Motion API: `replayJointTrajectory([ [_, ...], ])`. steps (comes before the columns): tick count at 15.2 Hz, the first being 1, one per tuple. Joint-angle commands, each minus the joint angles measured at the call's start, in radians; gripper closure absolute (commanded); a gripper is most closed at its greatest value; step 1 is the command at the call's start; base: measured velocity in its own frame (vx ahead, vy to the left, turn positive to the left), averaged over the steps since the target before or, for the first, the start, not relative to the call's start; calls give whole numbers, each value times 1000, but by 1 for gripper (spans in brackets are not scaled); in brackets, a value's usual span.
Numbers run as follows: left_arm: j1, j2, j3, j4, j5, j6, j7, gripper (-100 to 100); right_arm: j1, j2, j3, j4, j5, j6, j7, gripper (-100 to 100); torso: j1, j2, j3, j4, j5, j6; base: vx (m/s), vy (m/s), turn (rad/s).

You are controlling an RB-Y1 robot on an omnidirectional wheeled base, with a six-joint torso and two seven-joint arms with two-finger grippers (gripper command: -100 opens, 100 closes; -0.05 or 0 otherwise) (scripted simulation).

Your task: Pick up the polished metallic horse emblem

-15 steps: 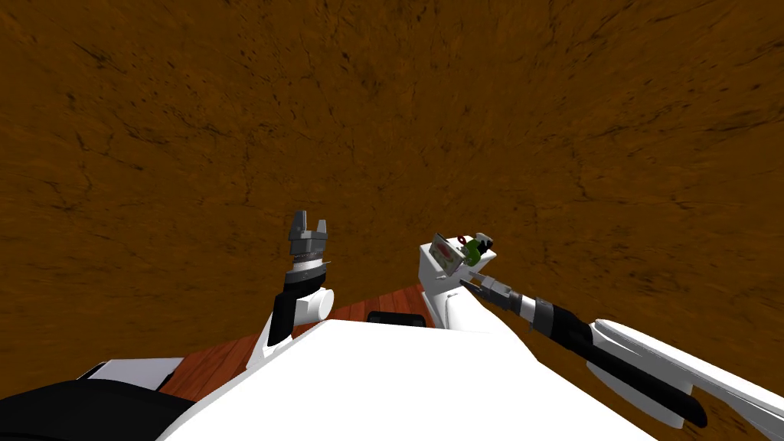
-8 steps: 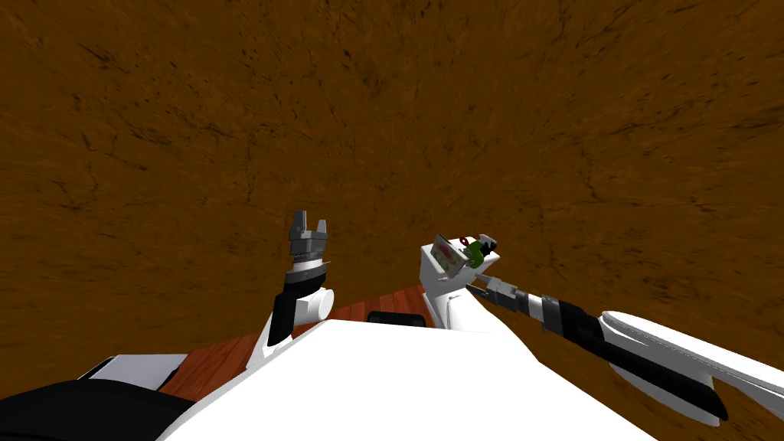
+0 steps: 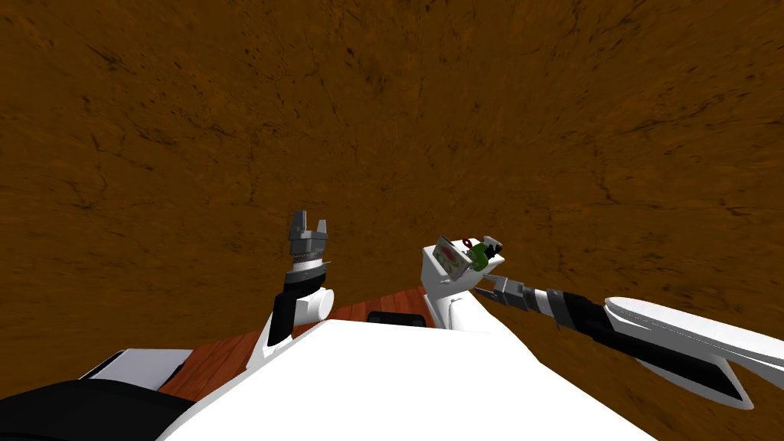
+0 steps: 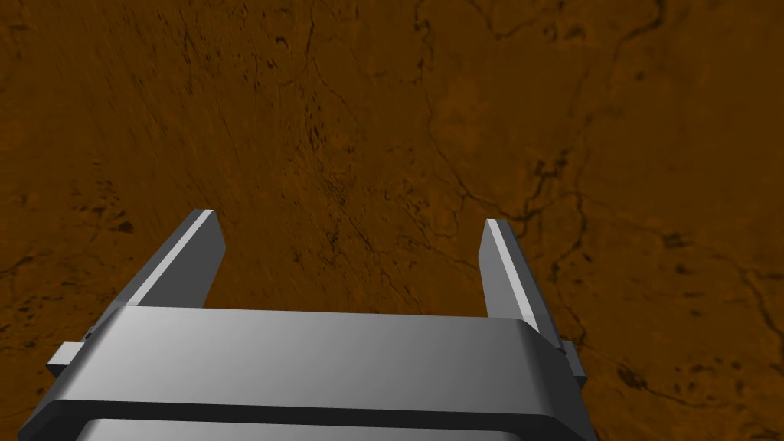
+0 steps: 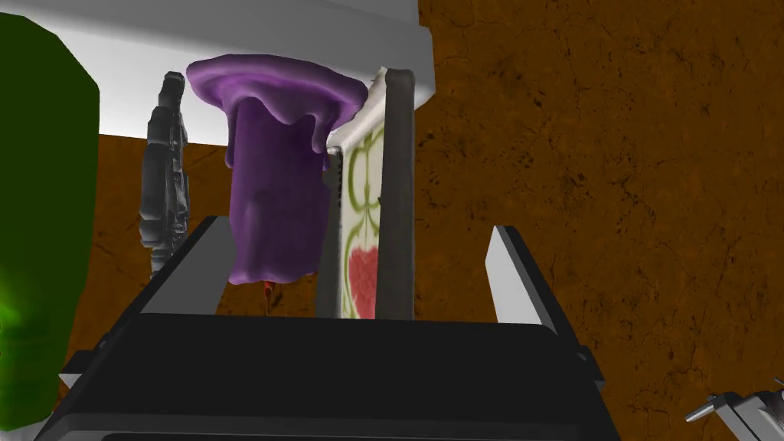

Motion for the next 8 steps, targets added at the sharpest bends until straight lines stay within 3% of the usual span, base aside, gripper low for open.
replayJointTrajectory([
  [1,0,0,0,0,0,0,0,0,-2,-37,4,6,7,4,0,-100,0,0,0,0,0,0,16,3,16],
  [8,0,0,0,0,0,0,0,0,23,-187,-11,66,51,12,-4,-100,0,0,0,0,0,0,17,6,29],
])
